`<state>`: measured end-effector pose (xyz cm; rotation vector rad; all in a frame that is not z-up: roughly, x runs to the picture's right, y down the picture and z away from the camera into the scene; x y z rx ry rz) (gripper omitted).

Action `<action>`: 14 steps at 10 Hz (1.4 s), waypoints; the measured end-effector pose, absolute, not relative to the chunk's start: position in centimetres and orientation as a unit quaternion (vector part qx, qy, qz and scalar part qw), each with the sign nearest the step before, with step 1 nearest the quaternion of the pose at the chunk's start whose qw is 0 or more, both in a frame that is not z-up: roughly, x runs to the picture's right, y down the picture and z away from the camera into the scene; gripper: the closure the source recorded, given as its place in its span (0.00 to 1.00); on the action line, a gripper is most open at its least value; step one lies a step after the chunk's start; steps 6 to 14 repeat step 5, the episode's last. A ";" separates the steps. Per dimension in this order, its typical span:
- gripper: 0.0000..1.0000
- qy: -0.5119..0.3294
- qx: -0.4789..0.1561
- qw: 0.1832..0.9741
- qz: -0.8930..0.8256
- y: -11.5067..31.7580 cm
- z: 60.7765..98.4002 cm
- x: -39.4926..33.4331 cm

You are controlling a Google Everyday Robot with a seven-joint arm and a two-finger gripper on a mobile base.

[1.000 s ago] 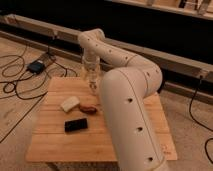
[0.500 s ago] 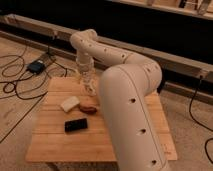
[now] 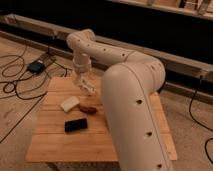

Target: Knock the bottle over

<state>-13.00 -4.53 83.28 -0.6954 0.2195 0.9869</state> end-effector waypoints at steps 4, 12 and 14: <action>0.35 0.105 -0.325 0.811 0.476 -4.3 83.1 -12.4; 0.35 0.104 -0.326 0.811 0.475 -4.3 83.1 -12.6; 0.35 0.104 -0.326 0.811 0.475 -4.3 83.1 -12.6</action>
